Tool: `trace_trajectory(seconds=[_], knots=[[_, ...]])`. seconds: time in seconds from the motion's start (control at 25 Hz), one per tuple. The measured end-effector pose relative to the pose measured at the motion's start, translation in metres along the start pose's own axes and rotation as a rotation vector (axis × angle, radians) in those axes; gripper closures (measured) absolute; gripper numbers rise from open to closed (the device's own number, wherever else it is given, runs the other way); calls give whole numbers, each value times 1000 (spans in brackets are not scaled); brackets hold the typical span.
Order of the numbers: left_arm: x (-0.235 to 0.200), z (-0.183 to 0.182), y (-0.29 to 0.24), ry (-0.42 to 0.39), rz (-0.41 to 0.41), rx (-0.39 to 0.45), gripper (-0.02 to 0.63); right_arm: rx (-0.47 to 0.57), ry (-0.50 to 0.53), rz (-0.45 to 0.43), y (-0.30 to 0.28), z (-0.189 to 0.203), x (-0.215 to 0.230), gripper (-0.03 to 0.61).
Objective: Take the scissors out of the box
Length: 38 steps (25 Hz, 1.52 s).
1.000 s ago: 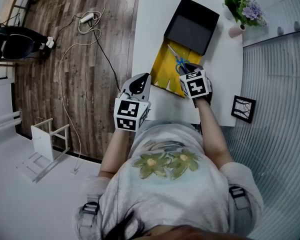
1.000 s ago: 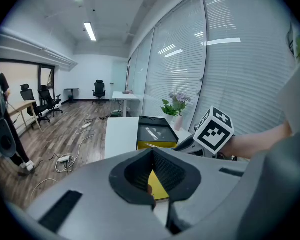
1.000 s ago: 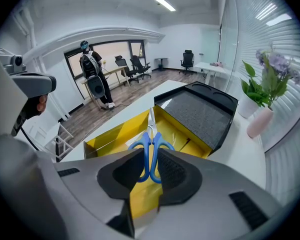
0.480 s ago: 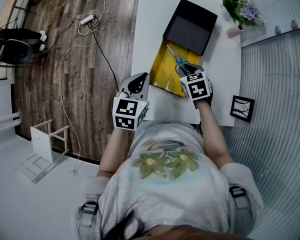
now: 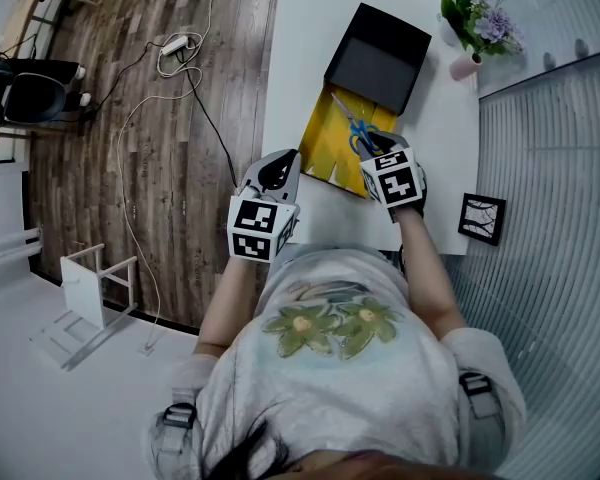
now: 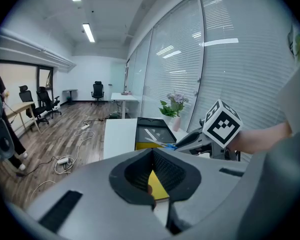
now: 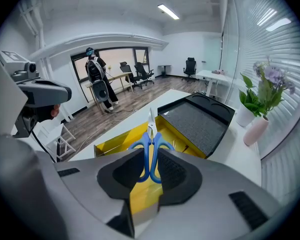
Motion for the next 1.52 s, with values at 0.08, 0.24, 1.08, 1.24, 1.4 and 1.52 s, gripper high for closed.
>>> trace_trajectory(seconds=[0.08, 0.24, 1.08, 1.24, 1.4, 1.52], knots=[[2, -1, 0, -4, -1, 0, 607, 6, -2, -4, 3, -1, 0, 496], [3, 1, 0, -8, -1, -3, 606, 21, 2, -7, 9, -3, -2, 496], [14, 5, 5, -39, 1, -3, 607, 110, 38, -26, 55, -16, -19, 495], [15, 6, 5, -41, 0, 2, 607, 137, 50, -32, 66, -18, -23, 495], [13, 8, 7, -42, -4, 2, 607, 158, 50, -35, 75, -20, -27, 495], [13, 8, 9, -42, -7, 8, 607, 169, 52, -41, 82, -19, -31, 495]])
Point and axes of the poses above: the fingertips, and each gripper's own axes: y backward along the fingers, x to its right, z out of its underside, the point moved 1 cm from there along y, backward along the fingers, and after that the axes turned 9 degrees about -x, right-handed, at the moved point
